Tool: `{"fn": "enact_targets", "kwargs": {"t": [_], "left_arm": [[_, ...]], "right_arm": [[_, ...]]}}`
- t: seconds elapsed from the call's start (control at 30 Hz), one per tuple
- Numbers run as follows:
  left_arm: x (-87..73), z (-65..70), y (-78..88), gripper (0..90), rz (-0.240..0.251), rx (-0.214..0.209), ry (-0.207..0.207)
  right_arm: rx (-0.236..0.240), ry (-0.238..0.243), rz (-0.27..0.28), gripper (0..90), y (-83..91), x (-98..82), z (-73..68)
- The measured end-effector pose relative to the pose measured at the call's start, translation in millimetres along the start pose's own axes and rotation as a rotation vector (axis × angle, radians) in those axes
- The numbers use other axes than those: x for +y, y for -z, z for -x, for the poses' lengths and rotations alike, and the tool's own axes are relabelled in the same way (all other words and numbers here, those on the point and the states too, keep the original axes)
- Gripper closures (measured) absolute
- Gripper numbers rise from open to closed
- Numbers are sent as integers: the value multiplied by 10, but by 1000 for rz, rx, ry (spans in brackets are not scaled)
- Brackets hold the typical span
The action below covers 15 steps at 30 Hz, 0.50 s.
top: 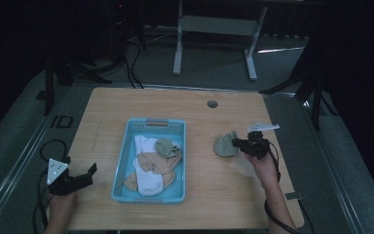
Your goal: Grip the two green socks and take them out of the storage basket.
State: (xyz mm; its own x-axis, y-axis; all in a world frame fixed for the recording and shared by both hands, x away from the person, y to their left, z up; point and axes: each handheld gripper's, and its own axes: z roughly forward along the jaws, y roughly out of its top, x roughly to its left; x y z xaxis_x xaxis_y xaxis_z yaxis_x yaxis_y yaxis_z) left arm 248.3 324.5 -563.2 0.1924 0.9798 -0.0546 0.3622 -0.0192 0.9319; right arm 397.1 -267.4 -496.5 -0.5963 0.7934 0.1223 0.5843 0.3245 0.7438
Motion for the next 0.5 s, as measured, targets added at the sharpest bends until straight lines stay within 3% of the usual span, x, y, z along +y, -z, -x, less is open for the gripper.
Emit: {"fn": "enact_targets", "kwargs": {"t": [0.4, 0.5], "left_arm": [[0, 2, 0, 0, -1, 0, 0], [0, 1, 0, 0, -1, 0, -1]], "right_arm": [[-50, -43, -86, 857, -254, -177, 134], [-56, -50, -92, 802, -258, -185, 158]]}}
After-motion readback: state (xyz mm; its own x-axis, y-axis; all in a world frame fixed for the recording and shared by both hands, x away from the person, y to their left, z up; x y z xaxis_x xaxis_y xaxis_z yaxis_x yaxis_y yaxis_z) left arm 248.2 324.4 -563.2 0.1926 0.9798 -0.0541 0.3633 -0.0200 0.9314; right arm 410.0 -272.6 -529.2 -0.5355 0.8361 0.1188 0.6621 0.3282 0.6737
